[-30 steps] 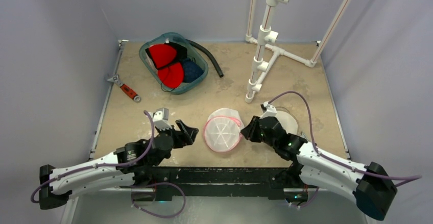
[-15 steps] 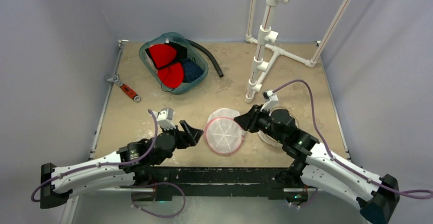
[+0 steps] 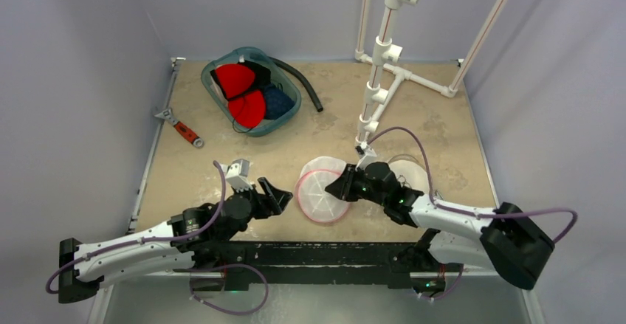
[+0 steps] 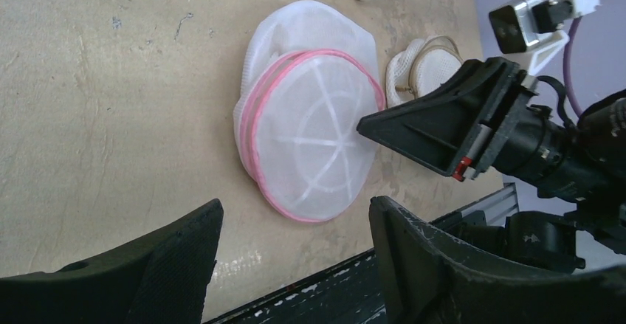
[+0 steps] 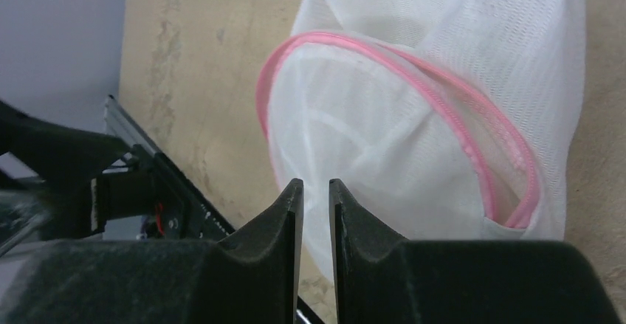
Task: Unzip the laundry bag and remove the bra
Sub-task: Adjust the laundry bag at the center of the board.
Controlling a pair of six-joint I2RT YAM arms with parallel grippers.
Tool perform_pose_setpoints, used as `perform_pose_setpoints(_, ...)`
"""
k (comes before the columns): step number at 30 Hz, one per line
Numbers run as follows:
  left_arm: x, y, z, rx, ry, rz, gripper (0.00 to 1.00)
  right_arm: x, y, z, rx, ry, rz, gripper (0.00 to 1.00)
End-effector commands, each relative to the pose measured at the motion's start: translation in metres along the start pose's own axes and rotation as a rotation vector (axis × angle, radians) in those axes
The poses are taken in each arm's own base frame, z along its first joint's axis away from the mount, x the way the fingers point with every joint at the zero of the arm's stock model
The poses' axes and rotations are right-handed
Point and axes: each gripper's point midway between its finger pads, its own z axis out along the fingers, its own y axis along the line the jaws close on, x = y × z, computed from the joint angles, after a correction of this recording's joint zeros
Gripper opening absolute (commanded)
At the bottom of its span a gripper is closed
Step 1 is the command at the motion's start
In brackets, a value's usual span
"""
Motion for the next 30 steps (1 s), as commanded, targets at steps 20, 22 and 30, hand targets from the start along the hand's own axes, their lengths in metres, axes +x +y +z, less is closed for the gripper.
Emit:
perform_pose_setpoints(20, -0.001, -0.001, -0.007, 0.012, 0.018, -0.01, 0.7, -0.042, -0.013, 0.013, 0.112, -0.192, 0.014, 0.3)
perform_pose_setpoints(22, -0.002, -0.001, -0.008, 0.014, 0.009, -0.01, 0.7, -0.064, 0.009, -0.005, 0.072, -0.248, -0.038, 0.35)
perform_pose_setpoints(30, -0.016, 0.002, -0.011, -0.019, -0.031, 0.038, 0.71, -0.089, 0.055, -0.066, -0.055, -0.323, -0.259, 0.49)
